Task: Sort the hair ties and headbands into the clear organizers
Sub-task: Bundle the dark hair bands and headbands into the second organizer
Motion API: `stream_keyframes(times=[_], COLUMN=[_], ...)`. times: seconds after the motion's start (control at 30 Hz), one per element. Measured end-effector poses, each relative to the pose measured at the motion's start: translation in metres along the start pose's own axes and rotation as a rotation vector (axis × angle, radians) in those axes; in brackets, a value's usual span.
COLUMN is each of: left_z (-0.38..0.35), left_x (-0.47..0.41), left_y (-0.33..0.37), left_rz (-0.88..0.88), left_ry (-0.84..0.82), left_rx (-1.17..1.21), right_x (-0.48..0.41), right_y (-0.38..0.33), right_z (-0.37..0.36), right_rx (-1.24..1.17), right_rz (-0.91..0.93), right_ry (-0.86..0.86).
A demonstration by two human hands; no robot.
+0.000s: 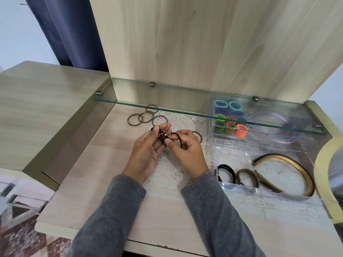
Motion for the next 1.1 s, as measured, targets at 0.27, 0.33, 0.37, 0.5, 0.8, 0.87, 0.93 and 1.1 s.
stream_keyframes(times=[0.27, 0.33, 0.37, 0.5, 0.8, 0.87, 0.93, 1.1], left_z=[0.000, -0.001, -0.001, -0.003, -0.001, -0.001, -0.001, -0.003], left_x=[-0.001, -0.001, -0.001, 0.002, 0.001, 0.000, -0.001, -0.001], left_y=[-0.001, -0.002, -0.003, -0.003, -0.002, -0.002, -0.002, -0.005], left_rz=[-0.014, -0.028, -0.035, -0.056, -0.052, -0.041, -0.025, 0.027], left_ry=[0.018, 0.013, 0.008, 0.000, 0.011, 0.017, 0.031, 0.046], left_rx=[-0.022, -0.046, -0.057, -0.113, -0.071, -0.053, -0.051, -0.099], right_x=[-0.001, -0.001, 0.000, 0.000, 0.000, 0.000, -0.001, 0.000], right_y=[0.001, 0.000, 0.000, -0.002, -0.008, -0.008, -0.009, -0.005], right_z=[0.004, 0.003, 0.003, 0.006, 0.006, 0.008, 0.010, 0.011], right_rx=[0.010, 0.012, 0.009, 0.001, -0.055, -0.043, -0.014, 0.127], right_rz=[0.031, 0.021, 0.015, 0.012, -0.036, -0.058, -0.099, -0.080], right_ry=[0.019, 0.028, 0.031, 0.035, 0.049, 0.059, 0.077, 0.076])
Point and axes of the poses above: each hand's wrist, its own x-axis away from the middle knuckle, its own z-axis out of the back of the hand, y = z × x, the point moved 3 cm from there along -x, towards the middle knuckle, and after that the axes turned 14 degrees about z, right-handed, at the moved point
